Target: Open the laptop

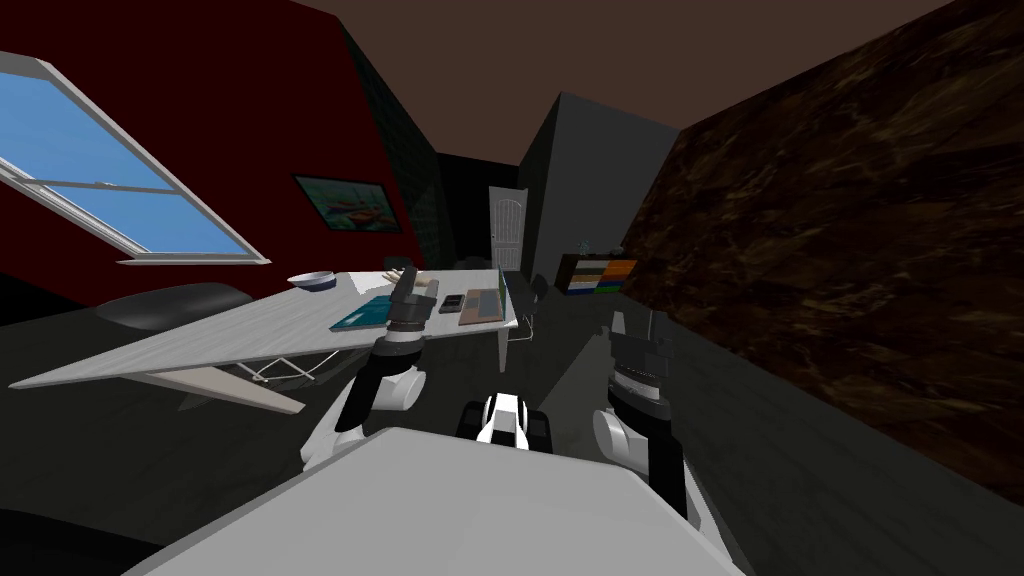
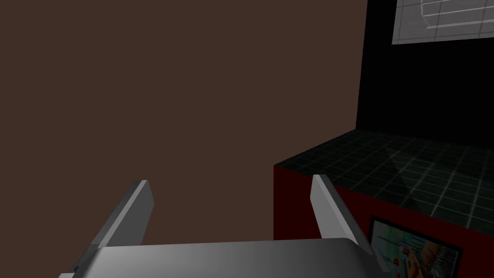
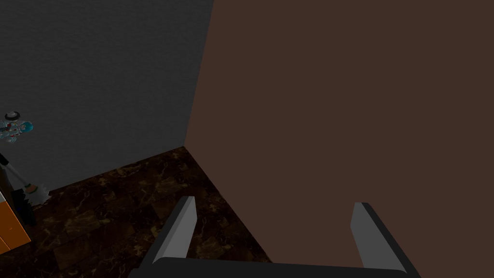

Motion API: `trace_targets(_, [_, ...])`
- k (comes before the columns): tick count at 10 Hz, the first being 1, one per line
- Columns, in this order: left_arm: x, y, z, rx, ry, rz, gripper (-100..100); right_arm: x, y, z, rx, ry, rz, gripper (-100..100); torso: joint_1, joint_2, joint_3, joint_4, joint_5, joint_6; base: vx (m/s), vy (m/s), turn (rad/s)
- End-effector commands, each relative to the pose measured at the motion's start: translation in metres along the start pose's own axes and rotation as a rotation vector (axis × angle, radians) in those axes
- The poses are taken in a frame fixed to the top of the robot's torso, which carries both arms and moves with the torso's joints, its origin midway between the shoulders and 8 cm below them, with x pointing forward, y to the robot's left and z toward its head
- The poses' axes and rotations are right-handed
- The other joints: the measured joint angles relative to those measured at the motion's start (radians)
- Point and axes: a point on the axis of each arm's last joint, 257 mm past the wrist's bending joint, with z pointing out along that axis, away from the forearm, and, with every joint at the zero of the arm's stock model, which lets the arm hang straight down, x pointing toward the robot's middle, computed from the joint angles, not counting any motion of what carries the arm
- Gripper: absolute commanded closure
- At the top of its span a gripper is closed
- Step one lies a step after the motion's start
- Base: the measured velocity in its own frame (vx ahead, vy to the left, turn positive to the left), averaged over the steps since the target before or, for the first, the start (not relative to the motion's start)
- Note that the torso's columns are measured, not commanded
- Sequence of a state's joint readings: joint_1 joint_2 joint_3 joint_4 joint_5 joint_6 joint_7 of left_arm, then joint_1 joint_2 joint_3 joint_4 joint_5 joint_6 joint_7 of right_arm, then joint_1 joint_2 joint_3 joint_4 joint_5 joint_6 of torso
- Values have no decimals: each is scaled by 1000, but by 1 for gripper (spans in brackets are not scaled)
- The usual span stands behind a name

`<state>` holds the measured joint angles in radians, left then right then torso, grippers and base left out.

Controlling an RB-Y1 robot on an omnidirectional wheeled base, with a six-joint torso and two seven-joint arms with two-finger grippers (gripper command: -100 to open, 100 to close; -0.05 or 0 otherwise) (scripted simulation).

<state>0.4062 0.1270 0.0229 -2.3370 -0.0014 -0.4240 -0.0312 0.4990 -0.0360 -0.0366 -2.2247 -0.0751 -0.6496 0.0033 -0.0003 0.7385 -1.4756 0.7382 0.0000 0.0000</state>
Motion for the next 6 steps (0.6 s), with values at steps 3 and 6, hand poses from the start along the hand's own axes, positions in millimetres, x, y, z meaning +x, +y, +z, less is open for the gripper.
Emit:
trace_targets(3, [-2, 40, 1, -131, 10, 58, -100, 0, 0, 0, 0, 0, 0, 0, 0, -2, -1, -1, 0, 0, 58, -113, 15])
trace_targets(6, [-4, 63, 0, -209, 8, 87, -100, 0, 0, 0, 0, 0, 0, 0, 1, 0, 0, 0, 0, 0, 52, -101, 13])
